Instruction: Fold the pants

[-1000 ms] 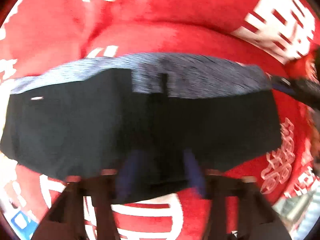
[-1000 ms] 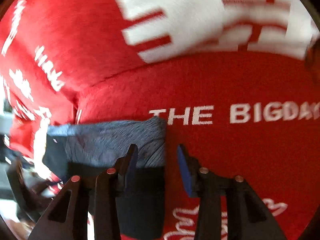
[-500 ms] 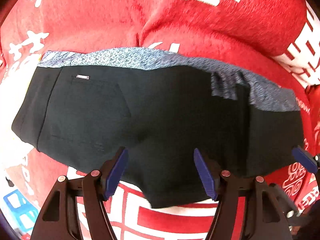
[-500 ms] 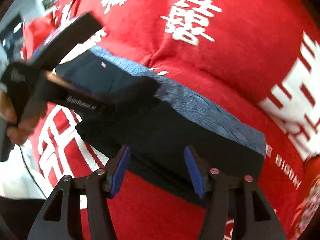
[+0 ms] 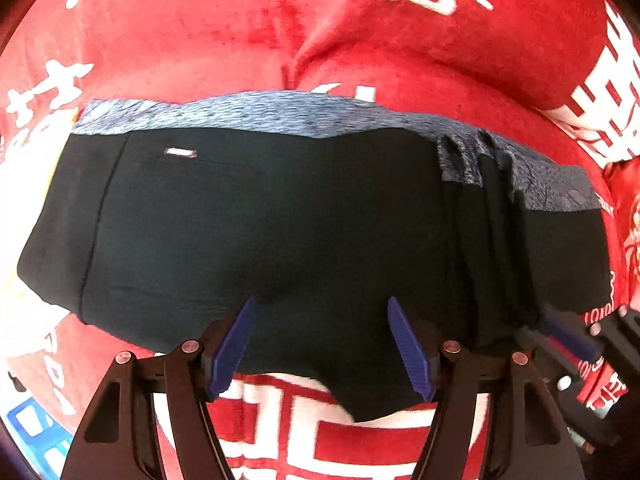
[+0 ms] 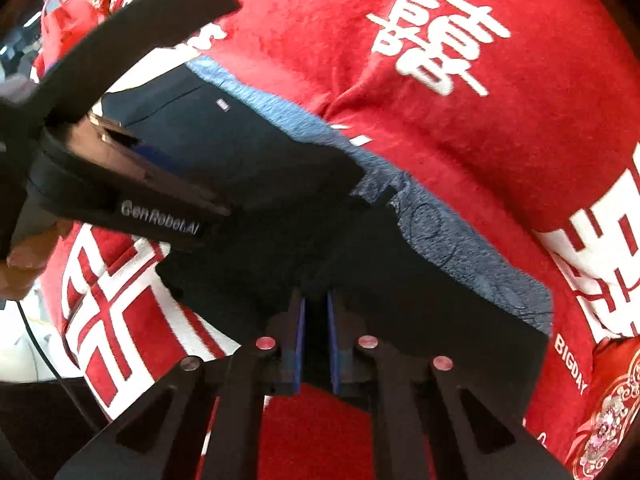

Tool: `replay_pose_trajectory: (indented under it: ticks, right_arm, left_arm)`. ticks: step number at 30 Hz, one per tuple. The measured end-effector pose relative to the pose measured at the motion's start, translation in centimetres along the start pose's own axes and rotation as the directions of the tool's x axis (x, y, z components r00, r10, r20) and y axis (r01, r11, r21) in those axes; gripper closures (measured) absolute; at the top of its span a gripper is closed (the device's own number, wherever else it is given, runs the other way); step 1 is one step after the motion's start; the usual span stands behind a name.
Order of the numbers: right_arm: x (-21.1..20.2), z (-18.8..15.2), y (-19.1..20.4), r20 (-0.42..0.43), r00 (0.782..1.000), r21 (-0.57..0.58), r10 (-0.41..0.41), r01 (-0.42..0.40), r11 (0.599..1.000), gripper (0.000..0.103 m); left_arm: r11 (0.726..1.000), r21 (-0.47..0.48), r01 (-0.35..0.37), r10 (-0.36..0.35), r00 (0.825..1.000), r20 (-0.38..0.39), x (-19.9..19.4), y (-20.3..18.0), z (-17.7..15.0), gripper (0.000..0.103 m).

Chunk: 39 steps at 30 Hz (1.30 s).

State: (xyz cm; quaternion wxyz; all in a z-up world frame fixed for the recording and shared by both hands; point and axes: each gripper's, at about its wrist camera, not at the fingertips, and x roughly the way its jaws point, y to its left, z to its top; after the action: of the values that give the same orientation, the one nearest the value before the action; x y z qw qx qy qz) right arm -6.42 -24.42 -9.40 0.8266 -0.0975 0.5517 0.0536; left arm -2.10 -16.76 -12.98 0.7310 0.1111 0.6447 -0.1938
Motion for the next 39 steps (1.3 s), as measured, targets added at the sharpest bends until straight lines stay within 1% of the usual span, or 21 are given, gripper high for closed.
replay_pose_trajectory:
  ticks: [3, 7, 8, 9, 10, 11, 12, 14, 15, 16, 18, 20, 23, 24, 25, 26, 27, 29, 31, 33, 39]
  right_arm:
    - [1.9, -0.1, 0.8, -0.045, 0.999, -0.01, -0.012, 0.011, 1.0, 0.089]
    - [1.9, 0.0, 1.6, -0.054, 0.997, -0.038, -0.053, 0.051, 0.998, 0.085]
    - [1.5, 0.1, 1.7, -0.061, 0.997, -0.043, -0.042, 0.039, 0.998, 0.076]
    - [0.8, 0.3, 1.6, -0.052, 0.999, -0.031, -0.002, 0.0, 1.0, 0.067]
    - [0.0, 0.6, 1.3, -0.032, 0.999, -0.013, 0.031, -0.031, 0.999, 0.067]
    - [-1.0, 0.9, 0.8, 0.001, 0.997, 0.011, 0.072, -0.072, 0.997, 0.067]
    - [-1.9, 1.3, 0.5, 0.027, 0.997, 0.033, 0.074, -0.075, 0.997, 0.067]
    - [-2.9, 2.2, -1.2, 0.065, 0.997, 0.11, 0.038, -0.045, 0.993, 0.067]
    - [-2.9, 2.5, -2.3, 0.069, 0.997, 0.163, 0.028, -0.039, 0.986, 0.067]
    - [-2.5, 3.0, -3.6, 0.061, 0.998, 0.23, 0.026, -0.04, 0.973, 0.067]
    - [-0.7, 3.8, -6.6, 0.023, 0.999, 0.367, 0.048, -0.054, 0.929, 0.071]
    - [1.1, 4.4, -8.1, 0.004, 0.997, 0.436, 0.077, -0.071, 0.897, 0.071]
    - [4.8, 4.5, -8.3, -0.07, 0.988, 0.481, 0.137, -0.086, 0.873, 0.071]
    - [5.8, 4.5, -8.2, -0.093, 0.987, 0.484, 0.133, -0.072, 0.872, 0.071]
    - [6.1, 4.6, -8.3, -0.09, 0.988, 0.486, 0.125, -0.066, 0.872, 0.07]
    - [6.3, 5.0, -8.4, -0.082, 0.989, 0.489, 0.121, -0.066, 0.87, 0.067]
    - [6.3, 5.1, -8.3, -0.082, 0.988, 0.49, 0.128, -0.072, 0.869, 0.06]
    - [6.1, 5.4, -7.7, -0.086, 0.988, 0.47, 0.13, -0.074, 0.88, 0.053]
    - [6.2, 5.9, -6.9, -0.109, 0.988, 0.416, 0.106, -0.051, 0.908, 0.053]
    - [5.6, 6.1, -5.8, -0.112, 0.987, 0.379, 0.112, -0.062, 0.923, 0.053]
    - [3.6, 5.5, -3.7, -0.102, 0.981, 0.401, 0.164, -0.11, 0.909, 0.052]
  left_arm:
    - [0.999, -0.044, -0.023, 0.022, 1.0, -0.018, -0.1, 1.3, -0.1, 0.034]
    - [0.996, -0.076, -0.036, 0.034, 0.999, -0.026, -0.3, 2.7, -0.5, 0.034]
    - [0.996, -0.08, -0.038, 0.036, 0.999, -0.033, -0.2, 2.9, -0.6, 0.034]
    - [0.996, -0.083, -0.04, 0.037, 0.999, -0.039, -0.2, 3.0, -0.7, 0.034]
    - [0.995, -0.087, -0.043, 0.039, 0.998, -0.044, -0.3, 3.1, -0.9, 0.034]
    - [0.995, -0.09, -0.043, 0.039, 0.998, -0.046, -0.4, 3.2, -1.0, 0.034]
    - [0.995, -0.092, -0.043, 0.039, 0.998, -0.044, -0.5, 3.3, -1.1, 0.034]
    - [0.995, -0.09, -0.045, 0.041, 0.998, -0.039, -0.6, 3.3, -1.0, 0.034]
    - [0.995, -0.089, -0.048, 0.045, 0.998, -0.039, -0.3, 3.2, -0.7, 0.031]
    - [0.995, -0.088, -0.05, 0.046, 0.998, -0.039, -0.3, 3.3, -0.7, 0.026]
    - [0.994, -0.093, -0.049, 0.046, 0.998, -0.036, -0.4, 3.6, -1.0, 0.026]
    - [0.993, -0.106, -0.046, 0.043, 0.998, -0.038, -0.4, 4.0, -1.1, 0.026]
    - [0.991, -0.122, -0.047, 0.041, 0.998, -0.048, -0.2, 4.4, -1.3, 0.026]
    - [0.991, -0.122, -0.047, 0.041, 0.998, -0.05, -0.2, 4.5, -1.4, 0.026]
    - [0.992, -0.121, -0.047, 0.041, 0.998, -0.053, -0.2, 4.6, -1.4, 0.026]
    - [0.992, -0.119, -0.049, 0.042, 0.998, -0.054, -0.3, 4.7, -1.6, 0.026]
    - [0.992, -0.117, -0.05, 0.044, 0.998, -0.055, -0.3, 4.8, -1.6, 0.026]
    - [0.992, -0.113, -0.054, 0.047, 0.997, -0.058, 0.0, 4.9, -1.4, 0.026]
    - [0.992, -0.114, -0.061, 0.054, 0.996, -0.064, 0.0, 5.0, -1.4, 0.026]
    - [0.991, -0.121, -0.06, 0.053, 0.997, -0.063, -0.1, 5.1, -1.3, 0.026]
    - [0.989, -0.137, -0.064, 0.056, 0.996, -0.065, -0.5, 6.2, -1.2, 0.026]
